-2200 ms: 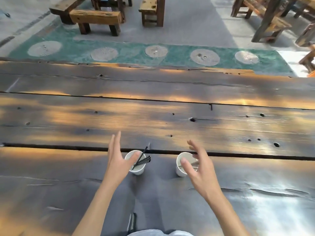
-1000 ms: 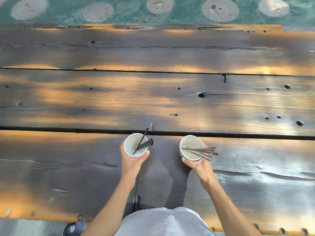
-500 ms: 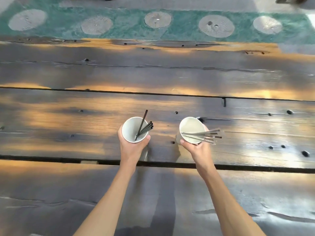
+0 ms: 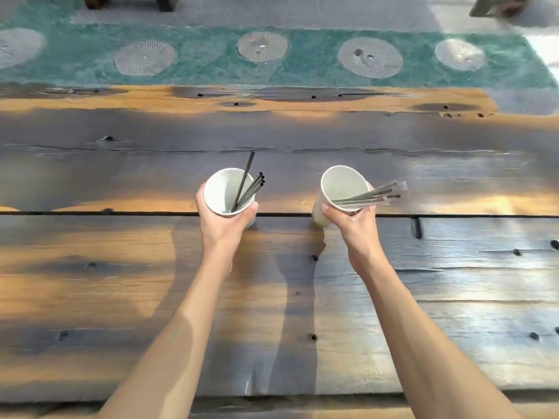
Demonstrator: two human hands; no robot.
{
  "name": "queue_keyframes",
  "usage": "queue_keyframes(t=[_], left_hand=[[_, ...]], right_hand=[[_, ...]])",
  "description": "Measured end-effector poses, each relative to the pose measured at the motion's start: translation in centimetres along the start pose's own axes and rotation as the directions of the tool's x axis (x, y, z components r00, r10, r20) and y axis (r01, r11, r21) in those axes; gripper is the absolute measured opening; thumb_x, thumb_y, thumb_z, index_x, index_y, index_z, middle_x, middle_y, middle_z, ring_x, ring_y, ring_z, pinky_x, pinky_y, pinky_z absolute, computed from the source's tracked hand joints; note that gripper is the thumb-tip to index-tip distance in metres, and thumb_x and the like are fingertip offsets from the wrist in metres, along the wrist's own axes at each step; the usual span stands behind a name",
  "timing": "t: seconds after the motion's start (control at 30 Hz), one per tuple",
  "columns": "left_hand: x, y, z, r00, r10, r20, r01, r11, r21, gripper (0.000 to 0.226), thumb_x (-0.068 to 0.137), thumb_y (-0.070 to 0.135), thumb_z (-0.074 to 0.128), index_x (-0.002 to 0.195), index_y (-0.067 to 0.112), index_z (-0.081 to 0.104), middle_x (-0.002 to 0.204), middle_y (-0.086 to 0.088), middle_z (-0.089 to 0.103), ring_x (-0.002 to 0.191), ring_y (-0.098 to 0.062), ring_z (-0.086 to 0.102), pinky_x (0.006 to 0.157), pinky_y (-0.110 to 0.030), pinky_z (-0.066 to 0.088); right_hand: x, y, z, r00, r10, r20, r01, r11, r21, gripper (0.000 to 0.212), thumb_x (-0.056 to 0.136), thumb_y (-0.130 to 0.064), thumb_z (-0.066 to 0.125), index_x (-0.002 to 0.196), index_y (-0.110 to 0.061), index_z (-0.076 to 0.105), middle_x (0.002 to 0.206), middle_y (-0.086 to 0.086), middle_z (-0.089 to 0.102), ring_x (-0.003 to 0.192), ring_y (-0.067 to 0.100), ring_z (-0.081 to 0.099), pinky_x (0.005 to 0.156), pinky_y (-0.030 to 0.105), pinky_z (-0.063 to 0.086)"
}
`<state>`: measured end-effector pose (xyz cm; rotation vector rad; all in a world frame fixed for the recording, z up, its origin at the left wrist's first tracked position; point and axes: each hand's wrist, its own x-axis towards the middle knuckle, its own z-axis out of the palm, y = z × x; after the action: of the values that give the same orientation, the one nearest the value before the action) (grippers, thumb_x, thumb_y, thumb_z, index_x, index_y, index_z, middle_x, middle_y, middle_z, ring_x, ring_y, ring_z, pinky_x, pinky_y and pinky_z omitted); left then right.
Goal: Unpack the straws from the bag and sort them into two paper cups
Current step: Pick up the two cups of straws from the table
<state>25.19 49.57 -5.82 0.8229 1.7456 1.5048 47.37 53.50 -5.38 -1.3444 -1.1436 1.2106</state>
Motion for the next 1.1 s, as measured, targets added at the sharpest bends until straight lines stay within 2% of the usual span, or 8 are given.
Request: queue_keyframes(t=[0.1,0.17,0.37,0.53,0.67,0.8,0.93,1.1], left_hand=[[2.9,-0.7,1.3,1.0,0.022,0.0,-0.022,1.0,0.001,0.077,0.072,0.005,0.084,0.132,0.022,0.039,0.113,0.02,0.052,0.087,0.028,0.051,0.07,0.0,0.042],[4.6,-1.3,1.6,1.0,0.029,-0.011,-0.029,1.0,0.0,0.076,0.072,0.005,0.084,0.132,0.022,0.039,0.112,0.019,0.053,0.087,0.026,0.053,0.071,-0.002,0.043],[6.8,-3.4,1.8,0.999,0.035,0.026,-0.035,0.999,0.006,0.078,0.076,0.01,0.083,0.137,0.02,0.035,0.117,0.018,0.053,0.091,0.023,0.054,0.072,-0.003,0.045],[7.0,-4.3,1.7,1.0,0.011,0.02,-0.011,1.0,-0.006,0.085,0.073,0.021,0.086,0.14,0.027,0.034,0.121,0.02,0.054,0.099,0.019,0.056,0.079,-0.006,0.046],[7.1,-4.2,1.9,1.0,-0.001,0.027,0.002,1.0,-0.018,0.084,0.073,0.021,0.086,0.14,0.027,0.035,0.122,0.018,0.055,0.1,0.017,0.056,0.079,-0.008,0.048],[7.3,-4.1,2.0,0.999,-0.003,0.047,0.005,1.0,-0.03,0.084,0.074,0.019,0.085,0.141,0.026,0.034,0.122,0.017,0.056,0.1,0.017,0.058,0.078,-0.009,0.048],[7.5,-4.5,2.0,0.999,-0.009,0.051,0.01,1.0,-0.026,0.087,0.074,0.02,0.086,0.142,0.027,0.033,0.124,0.016,0.056,0.102,0.015,0.058,0.08,-0.009,0.048],[7.8,-4.7,2.1,0.998,-0.029,0.061,0.032,0.999,-0.042,0.092,0.074,0.02,0.086,0.145,0.027,0.029,0.13,0.01,0.055,0.106,0.013,0.059,0.083,-0.013,0.049]], right_hand=[[2.6,1.3,0.5,1.0,0.016,0.022,-0.016,1.0,0.004,0.074,0.072,-0.013,0.082,0.134,-0.021,0.042,0.127,0.006,0.062,0.114,0.013,0.063,0.096,0.029,0.051],[3.9,2.0,0.5,1.0,0.029,0.0,-0.029,0.999,0.02,0.079,0.072,-0.015,0.082,0.137,-0.021,0.039,0.13,0.006,0.06,0.117,0.013,0.061,0.097,0.029,0.051],[5.9,3.8,0.2,0.998,0.041,-0.057,-0.04,0.999,0.028,0.08,0.077,-0.012,0.082,0.14,-0.025,0.034,0.131,0.0,0.056,0.116,0.009,0.059,0.084,0.017,0.051],[6.2,4.6,0.2,0.997,0.051,-0.053,-0.048,0.997,0.057,0.08,0.078,-0.008,0.08,0.14,-0.027,0.033,0.134,0.003,0.056,0.119,0.013,0.06,0.09,0.025,0.053],[6.7,4.5,0.3,0.997,0.058,-0.045,-0.055,0.996,0.071,0.08,0.08,-0.007,0.079,0.143,-0.025,0.031,0.134,0.001,0.057,0.112,0.004,0.063,0.087,0.021,0.053],[7.5,4.3,0.3,0.998,0.064,-0.027,-0.061,0.995,0.075,0.08,0.08,-0.004,0.078,0.143,-0.021,0.031,0.135,0.005,0.057,0.114,0.008,0.064,0.094,0.03,0.055],[7.5,4.4,0.2,0.998,0.067,-0.007,-0.066,0.995,0.077,0.081,0.08,0.0,0.077,0.143,-0.02,0.03,0.137,0.005,0.056,0.118,0.012,0.061,0.096,0.032,0.053],[6.6,4.7,0.0,0.997,0.082,0.003,-0.082,0.996,0.046,0.074,0.078,-0.003,0.079,0.132,-0.028,0.036,0.133,-0.006,0.053,0.124,0.008,0.053,0.109,0.036,0.042]])
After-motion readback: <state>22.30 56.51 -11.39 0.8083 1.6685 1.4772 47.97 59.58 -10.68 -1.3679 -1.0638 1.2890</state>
